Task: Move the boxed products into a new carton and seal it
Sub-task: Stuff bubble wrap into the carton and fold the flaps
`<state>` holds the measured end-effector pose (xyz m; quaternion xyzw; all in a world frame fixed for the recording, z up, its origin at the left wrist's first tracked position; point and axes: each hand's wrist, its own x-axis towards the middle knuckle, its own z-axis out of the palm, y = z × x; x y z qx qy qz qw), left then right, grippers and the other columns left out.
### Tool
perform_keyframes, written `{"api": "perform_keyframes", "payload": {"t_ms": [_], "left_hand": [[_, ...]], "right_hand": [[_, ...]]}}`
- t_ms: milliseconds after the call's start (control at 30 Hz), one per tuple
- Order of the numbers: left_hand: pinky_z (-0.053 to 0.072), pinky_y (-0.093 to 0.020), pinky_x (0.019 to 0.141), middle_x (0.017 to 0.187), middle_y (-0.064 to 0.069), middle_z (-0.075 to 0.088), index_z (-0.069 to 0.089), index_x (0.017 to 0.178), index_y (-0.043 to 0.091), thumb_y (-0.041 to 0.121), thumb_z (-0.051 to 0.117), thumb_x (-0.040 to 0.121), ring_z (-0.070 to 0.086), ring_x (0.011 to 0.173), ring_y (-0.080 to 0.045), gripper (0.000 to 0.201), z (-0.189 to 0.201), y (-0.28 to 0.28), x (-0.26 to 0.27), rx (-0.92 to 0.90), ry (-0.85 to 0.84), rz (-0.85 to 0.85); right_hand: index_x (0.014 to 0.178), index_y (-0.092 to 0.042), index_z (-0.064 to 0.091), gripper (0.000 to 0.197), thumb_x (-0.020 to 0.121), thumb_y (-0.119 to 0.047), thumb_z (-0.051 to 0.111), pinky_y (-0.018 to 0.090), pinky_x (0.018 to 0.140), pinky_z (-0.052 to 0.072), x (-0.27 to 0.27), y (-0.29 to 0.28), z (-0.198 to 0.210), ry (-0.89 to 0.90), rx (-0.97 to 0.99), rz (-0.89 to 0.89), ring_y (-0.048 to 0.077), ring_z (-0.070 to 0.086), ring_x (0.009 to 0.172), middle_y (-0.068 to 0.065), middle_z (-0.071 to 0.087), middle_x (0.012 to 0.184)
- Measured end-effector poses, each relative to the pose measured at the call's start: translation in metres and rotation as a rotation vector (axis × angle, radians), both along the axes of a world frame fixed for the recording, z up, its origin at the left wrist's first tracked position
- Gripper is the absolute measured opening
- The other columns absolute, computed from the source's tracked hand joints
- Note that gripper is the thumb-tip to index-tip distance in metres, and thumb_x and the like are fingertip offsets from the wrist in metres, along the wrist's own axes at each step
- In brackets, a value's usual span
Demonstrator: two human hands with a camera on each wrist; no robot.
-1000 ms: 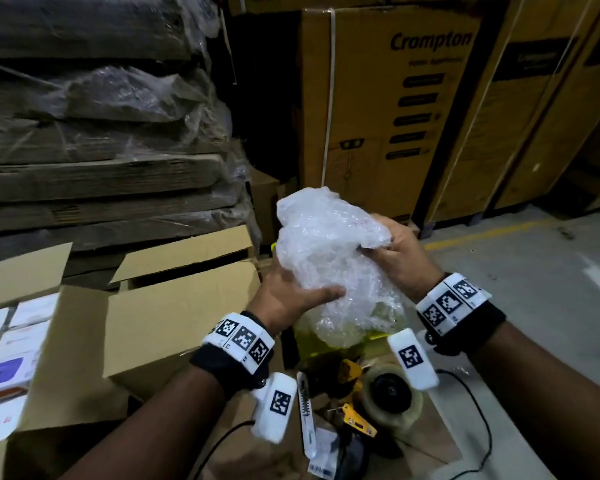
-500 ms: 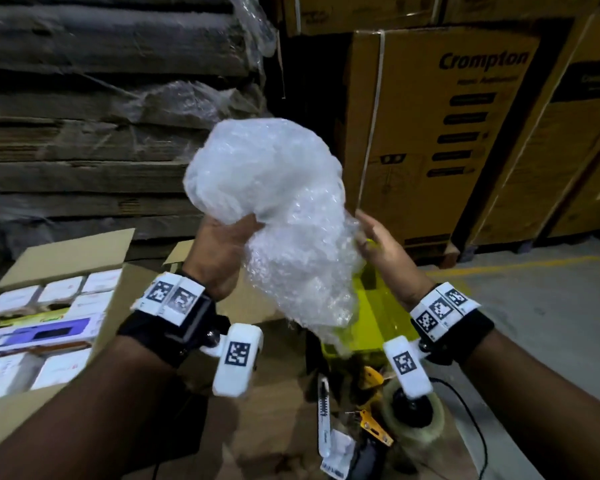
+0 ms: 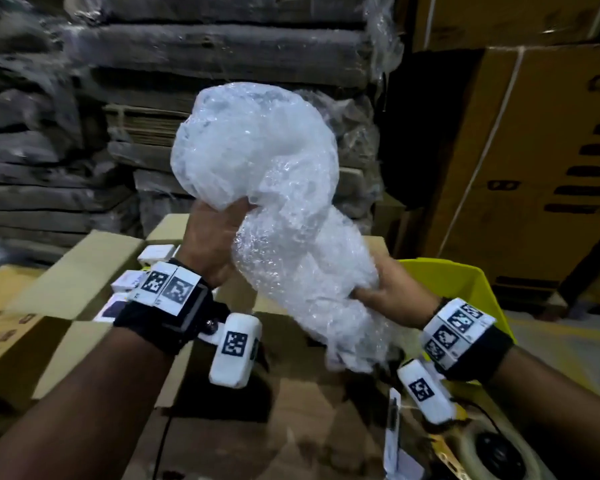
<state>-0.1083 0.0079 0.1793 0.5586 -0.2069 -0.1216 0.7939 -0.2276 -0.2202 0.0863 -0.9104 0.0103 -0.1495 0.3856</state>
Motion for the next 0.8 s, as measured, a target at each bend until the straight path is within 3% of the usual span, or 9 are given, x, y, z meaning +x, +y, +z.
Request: {"api": "perform_keyframes", "payload": {"t_ms": [100,167,233,333,433,533,600,700,800], "left_hand": [[0.058,-0.041,0.081,0.112,-0.011,0.072,0.063,0.124,0.000,0.011,0.079,0.076,0.071,0.099,-0.024,0.052,0.001,0.042,0.022,0.065,-0.080,0.169],[0.058,-0.033,0.075,0.109,-0.005,0.073,0.063,0.122,-0.001,0.000,0.074,0.079,0.072,0.094,-0.017,0.044,-0.003,0.073,0.038,0.120,-0.125,0.233],[0.057,-0.029,0.070,0.103,0.001,0.073,0.066,0.112,0.008,-0.004,0.072,0.081,0.072,0.089,-0.014,0.034,-0.007,0.102,0.054,0.189,-0.144,0.270],[0.056,-0.025,0.075,0.104,0.000,0.071,0.066,0.108,0.011,0.002,0.076,0.080,0.068,0.094,-0.015,0.031,-0.016,0.140,0.077,0.298,-0.162,0.328],[0.056,-0.029,0.090,0.117,-0.006,0.068,0.062,0.123,0.002,0.004,0.080,0.076,0.067,0.097,-0.009,0.050,-0.019,0.181,0.099,0.345,-0.196,0.377],[0.050,-0.009,0.074,0.125,-0.006,0.061,0.052,0.133,-0.002,0.001,0.070,0.085,0.061,0.082,0.016,0.051,-0.018,0.208,0.113,0.326,-0.238,0.297],[0.047,-0.004,0.071,0.126,-0.007,0.060,0.049,0.135,-0.005,0.008,0.071,0.081,0.062,0.083,0.018,0.059,-0.012,0.215,0.117,0.291,-0.280,0.230],[0.051,-0.013,0.082,0.131,-0.005,0.063,0.047,0.139,0.003,0.012,0.082,0.078,0.065,0.104,0.003,0.071,0.003,0.228,0.137,0.245,-0.295,0.231],[0.051,-0.040,0.101,0.134,-0.005,0.061,0.040,0.142,0.012,0.028,0.082,0.069,0.061,0.121,-0.018,0.086,0.009,0.240,0.160,0.245,-0.287,0.193]], "right_hand": [[0.116,-0.012,0.059,0.035,0.084,-0.022,0.068,0.034,0.090,0.046,0.017,0.027,0.034,-0.139,0.029,-0.083,0.017,0.058,0.103,-0.005,0.061,0.108],[0.115,-0.015,0.052,0.044,0.079,-0.030,0.072,0.042,0.089,0.050,0.037,0.053,0.052,-0.087,0.317,-0.138,0.019,0.062,0.103,0.000,0.063,0.109],[0.119,-0.015,0.047,0.044,0.083,-0.026,0.071,0.046,0.086,0.055,0.058,0.085,0.064,-0.090,0.593,-0.128,0.025,0.064,0.103,0.010,0.062,0.118],[0.134,-0.017,0.040,0.052,0.088,-0.017,0.064,0.032,0.071,0.058,0.087,0.134,0.077,-0.134,0.842,-0.033,0.025,0.065,0.105,0.010,0.059,0.126],[0.146,-0.027,0.027,0.086,0.075,-0.036,0.075,0.043,0.096,0.051,0.126,0.185,0.075,-0.163,0.942,0.121,0.021,0.057,0.122,0.005,0.051,0.139],[0.149,-0.032,0.020,0.112,0.060,-0.058,0.083,0.050,0.111,0.036,0.158,0.235,0.071,-0.202,0.819,0.183,0.018,0.042,0.136,0.002,0.038,0.151],[0.150,-0.021,0.019,0.126,0.051,-0.061,0.086,0.050,0.112,0.034,0.174,0.261,0.072,-0.258,0.737,0.193,0.019,0.041,0.137,0.005,0.038,0.150],[0.147,-0.011,0.021,0.128,0.049,-0.064,0.084,0.048,0.111,0.037,0.199,0.287,0.085,-0.316,0.694,0.214,0.024,0.041,0.136,0.012,0.038,0.148],[0.144,-0.009,0.028,0.118,0.055,-0.070,0.076,0.041,0.105,0.044,0.229,0.289,0.088,-0.345,0.713,0.144,0.024,0.049,0.130,0.013,0.047,0.141]]}}
